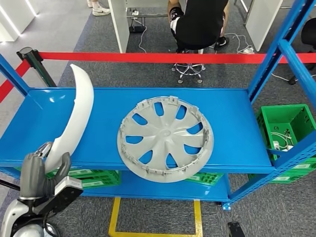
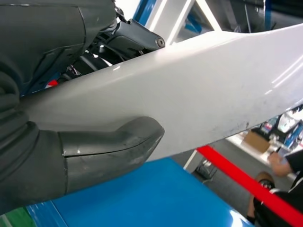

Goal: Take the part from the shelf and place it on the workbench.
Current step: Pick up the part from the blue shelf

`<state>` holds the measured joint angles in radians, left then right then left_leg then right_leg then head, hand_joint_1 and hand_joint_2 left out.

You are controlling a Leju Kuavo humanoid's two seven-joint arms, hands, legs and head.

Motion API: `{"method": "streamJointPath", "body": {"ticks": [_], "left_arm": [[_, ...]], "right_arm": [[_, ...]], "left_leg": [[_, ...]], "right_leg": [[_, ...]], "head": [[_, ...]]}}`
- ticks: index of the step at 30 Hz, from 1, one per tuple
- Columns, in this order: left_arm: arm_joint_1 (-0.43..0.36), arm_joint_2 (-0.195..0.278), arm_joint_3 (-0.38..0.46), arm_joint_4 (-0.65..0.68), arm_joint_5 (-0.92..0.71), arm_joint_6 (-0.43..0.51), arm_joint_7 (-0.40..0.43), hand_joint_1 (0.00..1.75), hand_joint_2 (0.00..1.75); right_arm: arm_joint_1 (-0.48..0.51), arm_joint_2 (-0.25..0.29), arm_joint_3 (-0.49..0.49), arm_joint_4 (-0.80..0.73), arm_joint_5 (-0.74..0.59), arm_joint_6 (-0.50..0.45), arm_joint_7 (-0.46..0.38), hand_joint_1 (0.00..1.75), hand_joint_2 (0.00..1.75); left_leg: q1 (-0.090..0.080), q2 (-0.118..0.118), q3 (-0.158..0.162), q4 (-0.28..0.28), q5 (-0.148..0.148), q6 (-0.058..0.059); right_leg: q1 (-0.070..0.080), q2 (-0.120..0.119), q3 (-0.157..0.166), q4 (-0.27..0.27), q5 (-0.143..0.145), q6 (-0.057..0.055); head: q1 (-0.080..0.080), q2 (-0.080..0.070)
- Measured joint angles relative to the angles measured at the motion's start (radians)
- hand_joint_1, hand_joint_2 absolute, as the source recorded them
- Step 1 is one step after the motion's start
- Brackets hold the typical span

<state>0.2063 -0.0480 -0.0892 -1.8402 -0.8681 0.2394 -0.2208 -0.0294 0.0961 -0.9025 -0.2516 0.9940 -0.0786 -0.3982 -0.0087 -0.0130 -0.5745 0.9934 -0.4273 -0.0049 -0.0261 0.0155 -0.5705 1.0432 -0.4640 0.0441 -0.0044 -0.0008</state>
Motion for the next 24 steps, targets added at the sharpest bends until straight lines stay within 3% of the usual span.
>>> {"method": "streamJointPath", "body": {"ticks": [2, 4, 5, 6, 7, 8, 11, 13, 15, 16, 18, 20, 21, 22, 23, 24], "left_arm": [[0.024, -0.008, -0.008, -0.017, -0.009, 0.036, -0.004, 1.75, 1.75], [0.047, -0.014, -0.018, -0.031, -0.009, 0.072, -0.007, 1.75, 1.75], [0.057, -0.017, -0.022, -0.036, -0.003, 0.089, -0.01, 1.75, 1.75], [0.068, -0.02, -0.024, -0.04, 0.005, 0.103, -0.014, 1.75, 1.75], [0.079, -0.022, -0.027, -0.045, 0.013, 0.114, -0.018, 1.75, 1.75], [0.088, -0.024, -0.031, -0.049, 0.018, 0.121, -0.022, 1.75, 1.75], [0.106, -0.029, -0.042, -0.067, 0.022, 0.133, -0.026, 1.75, 1.75], [0.117, -0.033, -0.046, -0.077, 0.024, 0.145, -0.027, 1.75, 1.75], [0.129, -0.035, -0.047, -0.083, 0.027, 0.156, -0.028, 1.75, 1.75], [0.133, -0.036, -0.047, -0.085, 0.028, 0.159, -0.028, 1.75, 1.75], [0.139, -0.04, -0.048, -0.087, 0.03, 0.164, -0.029, 1.75, 1.75], [0.146, -0.043, -0.049, -0.088, 0.033, 0.172, -0.031, 1.75, 1.75], [0.149, -0.044, -0.049, -0.088, 0.035, 0.175, -0.032, 1.75, 1.75], [0.152, -0.045, -0.048, -0.088, 0.037, 0.178, -0.033, 1.75, 1.75], [0.154, -0.046, -0.048, -0.088, 0.038, 0.179, -0.034, 1.75, 1.75], [0.155, -0.047, -0.048, -0.088, 0.039, 0.18, -0.034, 1.75, 1.75]], "right_arm": [[0.003, 0.002, -0.007, -0.003, -0.004, -0.01, -0.008, 0.0, 0.0], [0.005, 0.003, -0.015, -0.008, -0.005, -0.023, -0.013, 0.0, 0.0], [0.006, 0.003, -0.02, -0.009, -0.005, -0.026, -0.014, 0.0, 0.0], [0.007, 0.003, -0.024, -0.01, -0.005, -0.028, -0.015, 0.0, 0.0], [0.009, 0.003, -0.029, -0.01, -0.006, -0.028, -0.015, 0.0, 0.0], [0.01, 0.004, -0.032, -0.01, -0.006, -0.029, -0.014, 0.0, 0.0], [0.012, 0.008, -0.041, -0.011, -0.004, -0.031, -0.012, 0.0, 0.0], [0.014, 0.012, -0.046, -0.013, -0.001, -0.038, -0.012, 0.0, 0.0], [0.016, 0.015, -0.05, -0.014, 0.002, -0.048, -0.012, 0.0, 0.0], [0.017, 0.016, -0.052, -0.015, 0.003, -0.052, -0.012, 0.0, 0.0], [0.021, 0.018, -0.054, -0.015, 0.008, -0.06, -0.012, 0.0, 0.0], [0.021, 0.02, -0.054, -0.017, 0.016, -0.078, -0.011, 0.0, 0.0], [0.021, 0.02, -0.055, -0.018, 0.02, -0.089, -0.009, 0.0, 0.0], [0.02, 0.02, -0.055, -0.021, 0.023, -0.098, -0.008, 0.0, 0.0], [0.02, 0.02, -0.055, -0.023, 0.026, -0.102, -0.006, 0.0, 0.0], [0.02, 0.02, -0.055, -0.025, 0.027, -0.105, -0.005, 0.0, 0.0]], "left_leg": [[0.003, 0.002, -0.02, 0.049, -0.048, -0.011], [0.006, 0.003, -0.066, 0.174, -0.128, -0.021], [0.007, 0.003, -0.089, 0.24, -0.159, -0.023], [0.007, 0.003, -0.099, 0.28, -0.173, -0.023], [0.007, 0.003, -0.091, 0.283, -0.166, -0.02], [0.007, 0.003, -0.064, 0.246, -0.144, -0.015], [-0.001, 0.004, 0.064, 0.038, -0.078, 0.007], [-0.008, 0.005, 0.093, -0.022, -0.069, 0.01], [-0.009, 0.006, 0.084, -0.031, -0.054, 0.013], [-0.007, 0.007, 0.078, -0.036, -0.045, 0.017], [-0.003, 0.009, 0.063, -0.043, -0.024, 0.025], [-0.005, 0.011, 0.043, -0.042, -0.008, 0.031], [-0.006, 0.012, 0.033, -0.041, 0.001, 0.031], [-0.007, 0.012, 0.022, -0.04, 0.009, 0.031], [-0.007, 0.013, 0.011, -0.039, 0.017, 0.03], [-0.007, 0.012, 0.0, -0.036, 0.024, 0.028]], "right_leg": [[-0.003, -0.002, -0.007, 0.0, 0.004, -0.013], [-0.001, -0.005, -0.017, -0.001, 0.01, -0.025], [0.0, -0.007, -0.022, -0.001, 0.014, -0.028], [0.002, -0.008, -0.028, -0.001, 0.018, -0.03], [0.004, -0.008, -0.033, -0.001, 0.022, -0.031], [0.007, -0.008, -0.038, -0.001, 0.027, -0.031], [0.012, -0.008, -0.049, -0.002, 0.042, -0.025], [0.011, -0.008, -0.052, -0.006, 0.054, -0.013], [0.009, -0.008, -0.055, -0.013, 0.066, 0.0], [0.008, -0.009, -0.062, -0.01, 0.058, 0.006], [0.009, -0.009, -0.086, 0.05, -0.012, 0.012], [0.011, -0.01, -0.118, 0.177, -0.106, 0.013], [0.012, -0.01, -0.125, 0.23, -0.127, 0.013], [0.013, -0.01, -0.118, 0.253, -0.123, 0.013], [0.014, -0.01, -0.092, 0.239, -0.101, 0.013], [0.014, -0.01, -0.047, 0.188, -0.072, 0.012]], "head": [[-0.003, 0.0], [-0.006, 0.0], [-0.006, 0.0], [-0.006, 0.0], [-0.006, 0.0], [-0.006, 0.0], [-0.005, 0.0], [-0.006, 0.0], [-0.007, 0.0], [-0.006, 0.0], [-0.002, 0.0], [0.002, 0.0], [0.003, 0.0], [0.003, 0.0], [0.003, 0.0], [0.003, 0.0]]}}
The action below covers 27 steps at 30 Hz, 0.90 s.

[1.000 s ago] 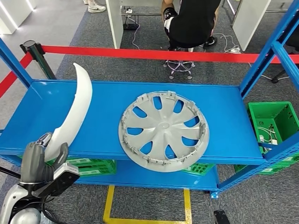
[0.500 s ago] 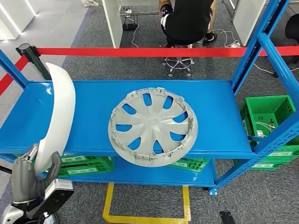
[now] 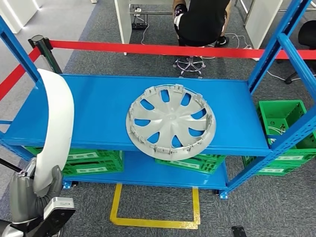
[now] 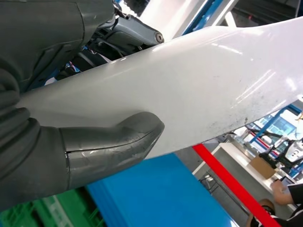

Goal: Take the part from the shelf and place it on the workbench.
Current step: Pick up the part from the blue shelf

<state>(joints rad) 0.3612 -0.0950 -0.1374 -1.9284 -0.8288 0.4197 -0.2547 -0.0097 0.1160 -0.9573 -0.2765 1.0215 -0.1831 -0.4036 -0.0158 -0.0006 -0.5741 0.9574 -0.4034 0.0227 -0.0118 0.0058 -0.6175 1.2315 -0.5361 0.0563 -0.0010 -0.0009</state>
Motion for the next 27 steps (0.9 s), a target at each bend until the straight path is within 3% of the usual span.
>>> {"method": "streamJointPath", "body": {"ticks": [2, 3, 5, 7, 9, 11, 12, 13, 14, 15, 17, 18, 19, 21, 22, 23, 24, 26, 27], "left_arm": [[0.002, -0.001, 0.0, -0.001, 0.001, 0.002, -0.001, 1.75, 1.75], [0.003, -0.002, 0.0, -0.001, 0.001, 0.004, -0.002, 1.75, 1.75], [0.005, -0.003, 0.0, -0.003, 0.004, 0.012, -0.008, 1.75, 1.75], [0.009, -0.003, 0.0, -0.003, 0.012, 0.024, -0.016, 1.75, 1.75], [0.012, -0.002, 0.0, -0.003, 0.02, 0.033, -0.023, 1.75, 1.75], [0.012, -0.002, 0.0, -0.003, 0.023, 0.036, -0.026, 1.75, 1.75], [0.012, -0.001, 0.0, -0.002, 0.023, 0.036, -0.026, 1.75, 1.75], [0.013, -0.001, 0.0, -0.002, 0.024, 0.036, -0.026, 1.75, 1.75], [0.013, -0.001, 0.0, -0.002, 0.024, 0.036, -0.026, 1.75, 1.75], [0.012, -0.001, 0.0, -0.002, 0.024, 0.037, -0.026, 1.75, 1.75], [0.012, -0.001, 0.0, -0.002, 0.024, 0.037, -0.027, 1.75, 1.75], [0.011, 0.0, -0.001, -0.002, 0.024, 0.037, -0.027, 1.75, 1.75], [0.011, 0.0, -0.001, -0.002, 0.024, 0.037, -0.027, 1.75, 1.75], [0.01, 0.0, -0.001, -0.002, 0.028, 0.038, -0.027, 1.75, 1.75], [0.008, 0.001, -0.002, -0.002, 0.035, 0.038, -0.029, 1.75, 1.75], [0.005, 0.002, -0.002, -0.002, 0.043, 0.038, -0.031, 1.75, 1.75], [0.001, 0.002, -0.002, -0.001, 0.053, 0.038, -0.034, 1.75, 1.75], [-0.008, 0.004, -0.002, 0.002, 0.064, 0.036, -0.042, 1.75, 1.75], [-0.013, 0.005, -0.002, 0.005, 0.068, 0.035, -0.044, 1.75, 1.75]], "right_arm": [[-0.004, 0.001, 0.0, -0.003, 0.004, -0.011, 0.015, 0.0, 0.0], [-0.007, 0.002, -0.001, -0.004, 0.007, -0.026, 0.032, 0.0, 0.0], [-0.008, 0.007, -0.005, -0.005, 0.01, -0.063, 0.069, 0.0, 0.0], [-0.006, 0.012, -0.015, -0.006, 0.007, -0.082, 0.084, 0.0, 0.0], [-0.005, 0.015, -0.026, -0.008, 0.003, -0.083, 0.083, 0.0, 0.0], [-0.005, 0.016, -0.033, -0.01, 0.002, -0.083, 0.081, 0.0, 0.0], [-0.004, 0.017, -0.036, -0.01, 0.002, -0.082, 0.081, 0.0, 0.0], [-0.004, 0.018, -0.039, -0.01, 0.002, -0.082, 0.08, 0.0, 0.0], [-0.004, 0.018, -0.042, -0.01, 0.002, -0.082, 0.08, 0.0, 0.0], [-0.005, 0.018, -0.045, -0.01, 0.002, -0.082, 0.08, 0.0, 0.0], [-0.005, 0.019, -0.048, -0.01, 0.002, -0.082, 0.08, 0.0, 0.0], [-0.006, 0.02, -0.048, -0.01, 0.002, -0.082, 0.08, 0.0, 0.0], [-0.006, 0.021, -0.049, -0.01, 0.002, -0.082, 0.079, 0.0, 0.0], [-0.004, 0.022, -0.05, -0.01, -0.002, -0.075, 0.076, 0.0, 0.0], [-0.003, 0.023, -0.053, -0.01, -0.006, -0.067, 0.072, 0.0, 0.0], [-0.001, 0.024, -0.057, -0.01, -0.011, -0.057, 0.067, 0.0, 0.0], [0.001, 0.025, -0.062, -0.01, -0.015, -0.047, 0.061, 0.0, 0.0], [0.003, 0.027, -0.072, -0.011, -0.019, -0.037, 0.055, 0.0, 0.0], [0.004, 0.028, -0.077, -0.013, -0.02, -0.033, 0.053, 0.0, 0.0]], "left_leg": [[-0.001, 0.0, -0.018, 0.011, 0.011, -0.008], [-0.002, 0.0, -0.025, 0.017, 0.016, -0.012], [-0.004, -0.001, -0.031, 0.024, 0.026, -0.02], [-0.002, -0.001, -0.037, 0.033, 0.016, -0.03], [0.002, -0.001, -0.058, 0.096, -0.058, -0.044], [0.006, -0.001, -0.091, 0.224, -0.155, -0.054], [0.008, -0.001, -0.101, 0.281, -0.18, -0.056], [0.01, -0.001, -0.099, 0.31, -0.183, -0.057], [0.01, -0.001, -0.079, 0.301, -0.165, -0.055], [0.011, -0.001, -0.041, 0.254, -0.137, -0.052], [0.009, -0.001, 0.06, 0.104, -0.096, -0.041], [0.007, -0.001, 0.097, 0.041, -0.09, -0.036], [0.005, -0.002, 0.117, 0.003, -0.09, -0.032], [0.002, -0.001, 0.114, -0.019, -0.083, -0.025], [0.002, 0.0, 0.105, -0.022, -0.073, -0.021], [0.003, 0.002, 0.095, -0.026, -0.061, -0.014], [0.005, 0.003, 0.083, -0.029, -0.048, -0.008], [0.004, 0.004, 0.057, -0.028, -0.026, -0.001], [0.003, 0.004, 0.043, -0.027, -0.015, -0.001]], "right_leg": [[0.001, 0.001, 0.101, -0.143, 0.018, -0.001], [0.001, 0.002, 0.131, -0.195, 0.012, -0.003], [0.004, 0.004, 0.144, -0.228, 0.002, -0.012], [0.003, 0.001, 0.13, -0.224, 0.011, -0.028], [0.0, -0.002, 0.115, -0.225, 0.029, -0.045], [0.001, -0.003, 0.096, -0.223, 0.05, -0.051], [0.001, -0.004, 0.084, -0.222, 0.06, -0.051], [0.001, -0.005, 0.072, -0.221, 0.069, -0.051], [0.002, -0.006, 0.06, -0.22, 0.078, -0.05], [0.002, -0.006, 0.05, -0.219, 0.085, -0.048], [0.004, -0.004, 0.035, -0.218, 0.099, -0.043], [0.005, -0.004, 0.03, -0.218, 0.107, -0.038], [0.005, -0.003, 0.025, -0.218, 0.115, -0.032], [0.002, -0.004, 0.015, -0.223, 0.132, -0.018], [0.001, -0.003, 0.008, -0.221, 0.13, -0.011], [0.0, -0.003, -0.002, -0.206, 0.108, -0.007], [0.0, -0.003, -0.015, -0.173, 0.069, -0.003], [0.001, -0.003, -0.046, -0.055, -0.031, 0.0], [0.001, -0.003, -0.055, 0.006, -0.059, 0.002]], "head": [[0.0, 0.0], [0.0, 0.0], [-0.002, 0.0], [-0.003, 0.0], [-0.006, 0.0], [-0.009, 0.0], [-0.009, 0.0], [-0.009, 0.0], [-0.009, 0.0], [-0.009, 0.0], [-0.009, 0.0], [-0.009, 0.0], [-0.008, 0.0], [-0.008, 0.0], [-0.01, 0.0], [-0.009, 0.0], [-0.007, 0.0], [-0.002, 0.0], [-0.002, 0.0]]}}
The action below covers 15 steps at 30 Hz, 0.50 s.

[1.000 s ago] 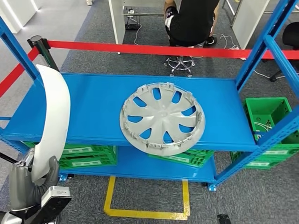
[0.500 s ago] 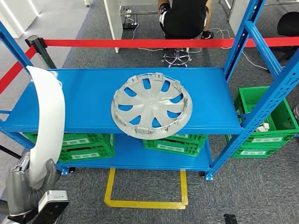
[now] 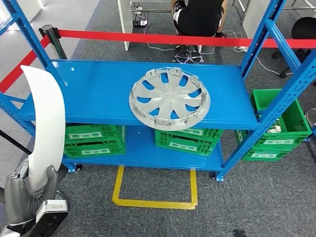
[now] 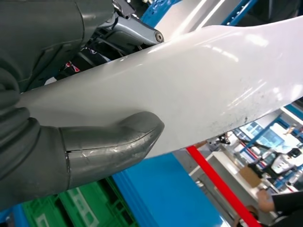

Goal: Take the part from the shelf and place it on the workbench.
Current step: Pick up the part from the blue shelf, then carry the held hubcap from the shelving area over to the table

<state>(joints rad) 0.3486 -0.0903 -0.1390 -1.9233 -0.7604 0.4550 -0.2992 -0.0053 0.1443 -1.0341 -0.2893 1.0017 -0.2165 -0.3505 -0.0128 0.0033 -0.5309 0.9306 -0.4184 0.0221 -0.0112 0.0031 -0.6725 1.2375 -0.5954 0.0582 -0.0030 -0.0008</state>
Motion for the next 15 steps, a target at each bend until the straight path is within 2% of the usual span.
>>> {"method": "streamJointPath", "body": {"ticks": [1, 2, 3, 4, 5, 6, 7, 8, 10, 11, 12, 14, 15], "left_arm": [[-0.004, 0.001, 0.0, 0.003, 0.003, -0.001, -0.002, 1.75, 1.75], [-0.008, 0.001, 0.0, 0.007, 0.005, -0.001, -0.003, 1.75, 1.75], [-0.011, 0.002, 0.0, 0.01, 0.006, -0.002, -0.004, 1.75, 1.75], [-0.013, 0.003, 0.0, 0.013, 0.006, -0.002, -0.005, 1.75, 1.75], [-0.014, 0.003, 0.0, 0.014, 0.006, -0.002, -0.006, 1.75, 1.75], [-0.016, 0.003, 0.0, 0.016, 0.006, -0.002, -0.007, 1.75, 1.75], [-0.017, 0.004, 0.0, 0.017, 0.006, -0.002, -0.008, 1.75, 1.75], [-0.018, 0.004, -0.001, 0.018, 0.006, -0.002, -0.01, 1.75, 1.75], [-0.019, 0.005, -0.001, 0.02, 0.007, -0.002, -0.012, 1.75, 1.75], [-0.019, 0.005, -0.002, 0.021, 0.008, -0.002, -0.012, 1.75, 1.75], [-0.02, 0.006, -0.002, 0.023, 0.009, -0.002, -0.012, 1.75, 1.75], [-0.022, 0.008, -0.002, 0.026, 0.014, -0.002, -0.013, 1.75, 1.75], [-0.024, 0.009, -0.003, 0.029, 0.017, -0.002, -0.014, 1.75, 1.75]], "right_arm": [[0.001, 0.0, -0.005, -0.002, -0.001, 0.002, -0.001, 0.0, 0.0], [0.001, 0.001, -0.009, -0.005, -0.002, 0.004, -0.001, 0.0, 0.0], [0.002, 0.001, -0.014, -0.008, -0.003, 0.005, -0.001, 0.0, 0.0], [0.002, 0.001, -0.017, -0.011, -0.003, 0.005, -0.002, 0.0, 0.0], [0.001, 0.002, -0.02, -0.013, -0.004, 0.005, -0.002, 0.0, 0.0], [0.0, 0.003, -0.021, -0.015, -0.004, 0.005, -0.002, 0.0, 0.0], [-0.001, 0.005, -0.022, -0.017, -0.004, 0.005, -0.002, 0.0, 0.0], [-0.001, 0.006, -0.023, -0.019, -0.004, 0.005, -0.002, 0.0, 0.0], [0.001, 0.009, -0.026, -0.021, -0.004, 0.006, -0.002, 0.0, 0.0], [0.002, 0.011, -0.027, -0.023, -0.003, 0.006, -0.002, 0.0, 0.0], [0.003, 0.012, -0.03, -0.026, -0.002, 0.007, -0.002, 0.0, 0.0], [0.004, 0.013, -0.038, -0.034, 0.002, 0.012, -0.002, 0.0, 0.0], [0.004, 0.014, -0.043, -0.037, 0.004, 0.015, -0.002, 0.0, 0.0]], "left_leg": [[-0.001, 0.0, -0.016, 0.002, 0.011, 0.0], [-0.001, 0.001, -0.032, 0.004, 0.022, -0.002], [-0.001, 0.001, -0.048, 0.008, 0.033, -0.004], [0.0, 0.001, -0.063, 0.012, 0.043, -0.008], [0.0, 0.0, -0.078, 0.02, 0.052, -0.012], [-0.001, 0.0, -0.089, 0.027, 0.061, -0.017], [-0.002, -0.001, -0.096, 0.033, 0.069, -0.021], [-0.003, 0.0, -0.101, 0.037, 0.077, -0.025], [0.0, -0.001, -0.105, 0.041, 0.082, -0.034], [0.001, -0.001, -0.111, 0.054, 0.061, -0.041], [0.003, -0.002, -0.12, 0.085, 0.02, -0.047], [0.008, -0.002, -0.145, 0.201, -0.093, -0.059], [0.009, -0.002, -0.155, 0.267, -0.131, -0.062]], "right_leg": [[0.0, 0.0, 0.001, 0.04, -0.003, 0.001], [0.0, 0.0, 0.017, 0.05, 0.016, 0.003], [0.0, 0.0, 0.05, 0.022, 0.049, 0.003], [-0.001, 0.0, 0.098, -0.035, 0.076, 0.005], [-0.001, 0.0, 0.155, -0.113, 0.082, 0.007], [0.0, 0.002, 0.201, -0.182, 0.075, 0.003], [0.001, 0.003, 0.229, -0.23, 0.059, -0.001], [0.004, 0.005, 0.239, -0.254, 0.047, -0.008], [0.004, 0.003, 0.222, -0.251, 0.054, -0.025], [0.003, 0.002, 0.213, -0.249, 0.063, -0.034], [0.002, 0.0, 0.201, -0.249, 0.073, -0.043], [0.002, -0.003, 0.176, -0.248, 0.099, -0.052], [0.002, -0.003, 0.161, -0.247, 0.112, -0.052]], "head": [[0.0, 0.0], [0.0, 0.0], [0.0, 0.0], [0.0, 0.0], [0.001, 0.0], [0.0, 0.0], [0.001, 0.0], [0.001, 0.0], [0.001, 0.0], [0.0, 0.0], [-0.003, 0.0], [-0.007, 0.0], [-0.008, 0.0]]}}
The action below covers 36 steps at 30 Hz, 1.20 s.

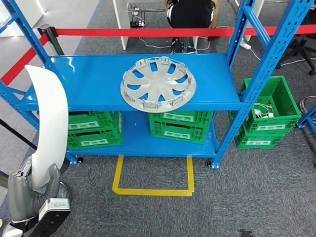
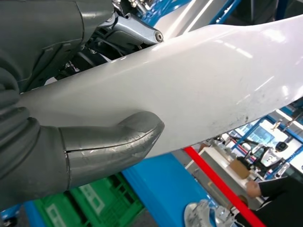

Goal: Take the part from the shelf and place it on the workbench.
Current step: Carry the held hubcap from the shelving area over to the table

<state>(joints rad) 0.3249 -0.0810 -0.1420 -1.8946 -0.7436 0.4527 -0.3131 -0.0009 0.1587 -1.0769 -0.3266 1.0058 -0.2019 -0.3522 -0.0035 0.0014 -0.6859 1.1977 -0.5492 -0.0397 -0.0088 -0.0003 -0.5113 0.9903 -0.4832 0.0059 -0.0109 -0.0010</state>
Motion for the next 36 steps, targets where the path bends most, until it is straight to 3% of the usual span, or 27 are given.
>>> {"method": "streamJointPath", "body": {"ticks": [1, 2, 3, 5, 7, 8, 10, 11, 13, 15, 16, 17, 18, 19, 20, 22, 23, 25, 26, 28, 30, 31, 32, 33, 34, 36], "left_arm": [[-0.001, 0.001, -0.001, 0.003, 0.002, 0.0, -0.001, 1.75, 1.75], [-0.003, 0.002, -0.003, 0.006, 0.005, 0.0, -0.001, 1.75, 1.75], [-0.005, 0.004, -0.006, 0.009, 0.007, 0.0, -0.001, 1.75, 1.75], [-0.012, 0.006, -0.012, 0.014, 0.011, -0.001, -0.001, 1.75, 1.75], [-0.02, 0.008, -0.016, 0.018, 0.014, -0.002, -0.002, 1.75, 1.75], [-0.024, 0.009, -0.017, 0.019, 0.015, -0.003, -0.002, 1.75, 1.75], [-0.028, 0.011, -0.018, 0.023, 0.02, -0.005, -0.002, 1.75, 1.75], [-0.03, 0.013, -0.019, 0.026, 0.022, -0.007, -0.002, 1.75, 1.75], [-0.032, 0.014, -0.021, 0.033, 0.024, -0.009, -0.002, 1.75, 1.75], [-0.034, 0.016, -0.023, 0.039, 0.025, -0.013, -0.003, 1.75, 1.75], [-0.035, 0.017, -0.025, 0.042, 0.026, -0.016, -0.003, 1.75, 1.75], [-0.036, 0.018, -0.027, 0.045, 0.026, -0.017, -0.003, 1.75, 1.75], [-0.037, 0.019, -0.029, 0.048, 0.026, -0.018, -0.003, 1.75, 1.75], [-0.037, 0.02, -0.031, 0.051, 0.026, -0.019, -0.003, 1.75, 1.75], [-0.038, 0.02, -0.032, 0.053, 0.027, -0.02, -0.003, 1.75, 1.75], [-0.041, 0.022, -0.034, 0.056, 0.029, -0.02, -0.004, 1.75, 1.75], [-0.042, 0.023, -0.036, 0.057, 0.03, -0.021, -0.004, 1.75, 1.75], [-0.045, 0.025, -0.039, 0.058, 0.031, -0.023, -0.005, 1.75, 1.75], [-0.045, 0.027, -0.041, 0.059, 0.031, -0.024, -0.005, 1.75, 1.75], [-0.046, 0.03, -0.042, 0.06, 0.032, -0.025, -0.005, 1.75, 1.75], [-0.048, 0.032, -0.043, 0.063, 0.032, -0.026, -0.005, 1.75, 1.75], [-0.048, 0.034, -0.043, 0.064, 0.032, -0.026, -0.005, 1.75, 1.75], [-0.048, 0.034, -0.043, 0.066, 0.032, -0.026, -0.005, 1.75, 1.75], [-0.049, 0.035, -0.043, 0.067, 0.033, -0.027, -0.005, 1.75, 1.75], [-0.05, 0.036, -0.044, 0.067, 0.033, -0.028, -0.005, 1.75, 1.75], [-0.053, 0.037, -0.044, 0.067, 0.033, -0.029, -0.005, 1.75, 1.75]], "right_arm": [[0.001, 0.001, -0.004, -0.003, 0.002, 0.003, 0.0, 0.0, 0.0], [0.002, 0.003, -0.008, -0.007, 0.004, 0.005, 0.0, 0.0, 0.0], [0.002, 0.005, -0.013, -0.01, 0.007, 0.006, 0.0, 0.0, 0.0], [0.003, 0.01, -0.023, -0.018, 0.013, 0.008, 0.0, 0.0, 0.0], [0.003, 0.018, -0.033, -0.028, 0.019, 0.009, 0.0, 0.0, 0.0], [0.004, 0.022, -0.038, -0.033, 0.022, 0.009, 0.0, 0.0, 0.0], [0.007, 0.028, -0.049, -0.04, 0.026, 0.009, 0.002, 0.0, 0.0], [0.01, 0.031, -0.055, -0.043, 0.029, 0.009, 0.003, 0.0, 0.0], [0.016, 0.036, -0.066, -0.05, 0.036, 0.01, 0.005, 0.0, 0.0], [0.018, 0.041, -0.075, -0.055, 0.04, 0.01, 0.006, 0.0, 0.0], [0.018, 0.042, -0.079, -0.057, 0.04, 0.011, 0.006, 0.0, 0.0], [0.018, 0.043, -0.082, -0.06, 0.04, 0.011, 0.006, 0.0, 0.0], [0.018, 0.043, -0.085, -0.063, 0.041, 0.011, 0.006, 0.0, 0.0], [0.018, 0.043, -0.087, -0.066, 0.041, 0.011, 0.006, 0.0, 0.0], [0.017, 0.044, -0.089, -0.068, 0.043, 0.011, 0.006, 0.0, 0.0], [0.014, 0.048, -0.094, -0.073, 0.046, 0.013, 0.006, 0.0, 0.0], [0.012, 0.051, -0.097, -0.074, 0.048, 0.014, 0.006, 0.0, 0.0], [0.014, 0.056, -0.102, -0.077, 0.052, 0.016, 0.006, 0.0, 0.0], [0.015, 0.057, -0.105, -0.079, 0.053, 0.017, 0.007, 0.0, 0.0], [0.015, 0.06, -0.108, -0.083, 0.054, 0.019, 0.008, 0.0, 0.0], [0.015, 0.061, -0.111, -0.086, 0.055, 0.02, 0.008, 0.0, 0.0], [0.016, 0.061, -0.113, -0.086, 0.055, 0.019, 0.008, 0.0, 0.0], [0.015, 0.061, -0.114, -0.087, 0.055, 0.019, 0.008, 0.0, 0.0], [0.015, 0.061, -0.116, -0.089, 0.056, 0.019, 0.008, 0.0, 0.0], [0.015, 0.061, -0.118, -0.09, 0.056, 0.019, 0.008, 0.0, 0.0], [0.014, 0.063, -0.12, -0.09, 0.056, 0.019, 0.008, 0.0, 0.0]], "left_leg": [[0.001, 0.0, -0.002, 0.049, -0.013, -0.001], [0.001, 0.0, 0.01, 0.067, -0.002, 0.0], [0.001, 0.0, 0.038, 0.049, 0.024, 0.002], [-0.001, -0.001, 0.139, -0.078, 0.066, 0.014], [-0.005, -0.003, 0.233, -0.223, 0.06, 0.026], [-0.008, -0.003, 0.253, -0.261, 0.052, 0.029], [-0.011, -0.002, 0.243, -0.282, 0.062, 0.037], [-0.012, -0.001, 0.232, -0.284, 0.073, 0.044], [-0.01, 0.002, 0.21, -0.287, 0.097, 0.056], [-0.012, 0.003, 0.184, -0.286, 0.118, 0.062], [-0.013, 0.003, 0.17, -0.285, 0.13, 0.062], [-0.014, 0.004, 0.154, -0.283, 0.142, 0.062], [-0.014, 0.004, 0.138, -0.28, 0.152, 0.06], [-0.013, 0.004, 0.121, -0.276, 0.162, 0.057], [-0.012, 0.003, 0.106, -0.269, 0.17, 0.053], [-0.014, 0.003, 0.081, -0.252, 0.185, 0.044], [-0.014, 0.003, 0.074, -0.246, 0.192, 0.04], [-0.015, 0.002, 0.065, -0.243, 0.205, 0.033], [-0.014, 0.002, 0.058, -0.237, 0.195, 0.028], [-0.01, 0.0, 0.034, -0.171, 0.123, 0.014], [-0.004, 0.0, 0.002, -0.034, 0.026, 0.003], [-0.002, 0.0, -0.008, 0.027, -0.002, 0.0], [-0.001, 0.0, -0.006, 0.058, -0.008, -0.001], [0.0, 0.0, 0.013, 0.051, 0.006, 0.001], [0.001, 0.0, 0.048, 0.006, 0.032, 0.004], [-0.001, -0.002, 0.142, -0.134, 0.077, 0.016]], "right_leg": [[0.001, -0.001, -0.015, 0.001, 0.013, 0.0], [0.002, -0.001, -0.031, 0.002, 0.026, 0.001], [0.002, -0.002, -0.047, 0.004, 0.038, 0.002], [0.004, -0.001, -0.072, 0.005, 0.058, 0.007], [0.006, 0.0, -0.087, 0.006, 0.078, 0.016], [0.005, 0.0, -0.094, 0.005, 0.088, 0.021], [0.001, 0.0, -0.108, 0.002, 0.105, 0.033], [-0.001, 0.0, -0.118, 0.009, 0.094, 0.038], [-0.002, 0.001, -0.146, 0.077, 0.013, 0.044], [-0.001, 0.001, -0.176, 0.205, -0.082, 0.048], [-0.001, 0.001, -0.18, 0.26, -0.098, 0.05], [-0.001, 0.001, -0.172, 0.288, -0.089, 0.051], [-0.001, 0.001, -0.148, 0.284, -0.061, 0.052], [-0.002, 0.001, -0.107, 0.245, -0.029, 0.053], [-0.002, 0.001, -0.055, 0.178, -0.014, 0.054], [-0.001, 0.003, 0.042, 0.036, -0.029, 0.052], [0.0, 0.005, 0.064, -0.006, -0.044, 0.049], [0.0, 0.005, 0.057, -0.017, -0.044, 0.039], [-0.001, 0.005, 0.049, -0.015, -0.037, 0.032], [-0.003, 0.002, 0.033, -0.011, -0.02, 0.013], [-0.002, 0.0, 0.012, -0.005, -0.003, 0.002], [-0.001, -0.001, 0.001, -0.002, 0.003, 0.001], [0.0, -0.001, -0.011, 0.001, 0.01, 0.001], [0.0, -0.001, -0.023, 0.004, 0.016, 0.001], [0.001, -0.001, -0.033, 0.006, 0.023, 0.002], [0.004, 0.0, -0.048, 0.009, 0.034, 0.006]], "head": [[0.0, 0.0], [0.0, 0.0], [0.0, 0.0], [0.0, 0.0], [0.001, 0.0], [0.002, 0.0], [0.002, 0.0], [0.002, 0.0], [0.006, 0.0], [0.009, 0.0], [0.008, 0.0], [0.008, 0.0], [0.008, 0.0], [0.008, 0.0], [0.009, 0.0], [0.008, 0.0], [0.008, 0.0], [0.008, 0.0], [0.009, 0.0], [0.008, 0.0], [0.006, 0.0], [0.005, 0.0], [0.005, 0.0], [0.005, 0.0], [0.004, 0.0], [0.004, 0.0]]}}
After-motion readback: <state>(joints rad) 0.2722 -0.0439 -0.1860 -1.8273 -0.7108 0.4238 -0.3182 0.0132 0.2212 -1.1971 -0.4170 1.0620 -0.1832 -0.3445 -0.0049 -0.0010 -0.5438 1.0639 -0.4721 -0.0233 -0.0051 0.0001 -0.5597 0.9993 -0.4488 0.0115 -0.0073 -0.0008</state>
